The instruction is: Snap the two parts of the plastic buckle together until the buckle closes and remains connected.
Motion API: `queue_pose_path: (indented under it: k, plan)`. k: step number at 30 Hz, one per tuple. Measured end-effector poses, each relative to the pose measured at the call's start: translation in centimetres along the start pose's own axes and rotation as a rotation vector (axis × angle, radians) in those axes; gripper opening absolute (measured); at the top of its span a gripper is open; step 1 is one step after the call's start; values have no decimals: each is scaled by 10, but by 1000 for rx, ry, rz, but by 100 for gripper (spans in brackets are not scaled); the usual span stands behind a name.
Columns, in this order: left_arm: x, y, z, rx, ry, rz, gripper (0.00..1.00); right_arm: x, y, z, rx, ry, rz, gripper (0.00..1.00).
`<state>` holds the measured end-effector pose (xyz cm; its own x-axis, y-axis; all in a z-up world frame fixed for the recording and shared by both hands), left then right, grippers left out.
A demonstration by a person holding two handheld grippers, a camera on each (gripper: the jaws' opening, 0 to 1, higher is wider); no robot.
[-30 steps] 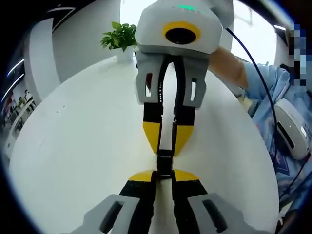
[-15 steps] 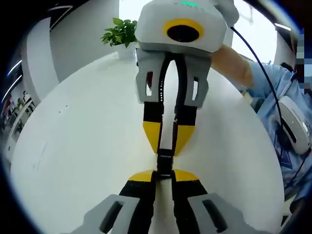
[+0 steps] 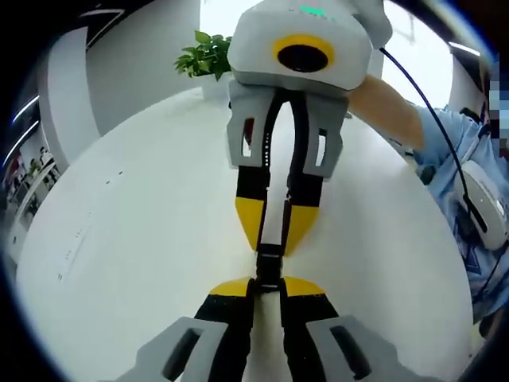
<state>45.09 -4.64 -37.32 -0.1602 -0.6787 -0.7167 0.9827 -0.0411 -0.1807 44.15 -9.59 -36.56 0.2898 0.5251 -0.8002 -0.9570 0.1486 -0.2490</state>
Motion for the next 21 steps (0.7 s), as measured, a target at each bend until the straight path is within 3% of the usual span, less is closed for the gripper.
queue_pose_path:
  k: [11,21]
  plan:
    - [4,-12,0,-3,-9,-3,11,4,-6,4,4,3,8,10]
    - [4,-8,0,-4,-8,8,11,7,-11,4,10,18,-1,10]
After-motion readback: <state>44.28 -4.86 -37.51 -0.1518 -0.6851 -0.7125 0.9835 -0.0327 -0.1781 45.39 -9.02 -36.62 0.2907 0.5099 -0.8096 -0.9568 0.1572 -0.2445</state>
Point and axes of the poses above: the point that each gripper's makers call its tool centre point, and the gripper's own axes: x roughly forward along the fingers, y roughly to its left, z roughly out of its top, the point moved 2 cm from there along -x, roughly backward along the fingers, and after that the axes turned 10 degrees about -z, right-handed, at the moved point
